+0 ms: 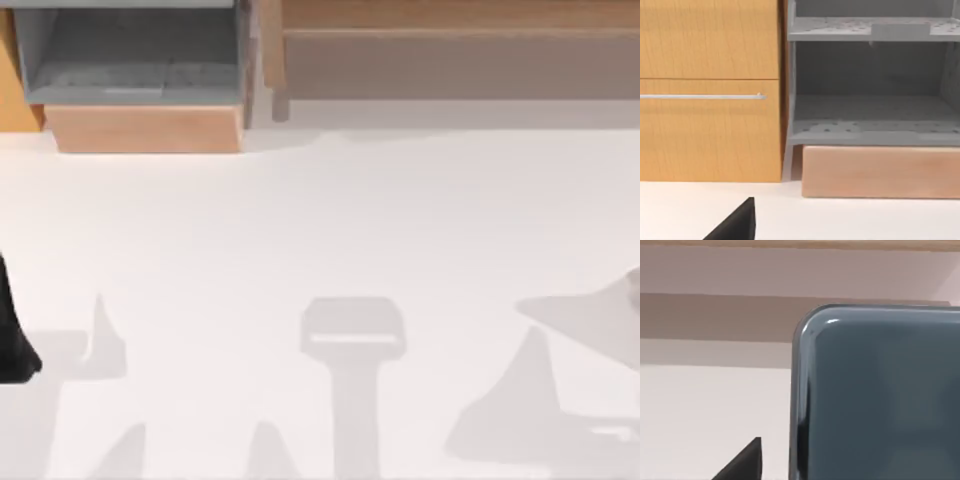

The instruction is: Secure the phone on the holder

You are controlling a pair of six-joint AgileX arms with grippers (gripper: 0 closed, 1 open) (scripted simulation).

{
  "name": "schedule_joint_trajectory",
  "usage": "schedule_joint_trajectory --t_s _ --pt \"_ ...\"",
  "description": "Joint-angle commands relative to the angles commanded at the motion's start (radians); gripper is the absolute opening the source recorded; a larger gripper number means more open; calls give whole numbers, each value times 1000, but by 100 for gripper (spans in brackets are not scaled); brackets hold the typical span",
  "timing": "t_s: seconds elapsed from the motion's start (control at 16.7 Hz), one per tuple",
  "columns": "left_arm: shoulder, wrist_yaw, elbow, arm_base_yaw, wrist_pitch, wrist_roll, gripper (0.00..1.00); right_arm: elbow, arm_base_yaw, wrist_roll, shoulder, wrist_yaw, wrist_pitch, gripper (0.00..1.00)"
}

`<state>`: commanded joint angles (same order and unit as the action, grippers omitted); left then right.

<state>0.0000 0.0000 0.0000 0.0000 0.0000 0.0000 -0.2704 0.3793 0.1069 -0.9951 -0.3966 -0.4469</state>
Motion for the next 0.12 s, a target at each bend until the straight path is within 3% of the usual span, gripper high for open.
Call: schedule_joint_trajectory --t_s 0.12 --pt "0 0 0 0 0 0 100 0 0 0 0 0 0 100"
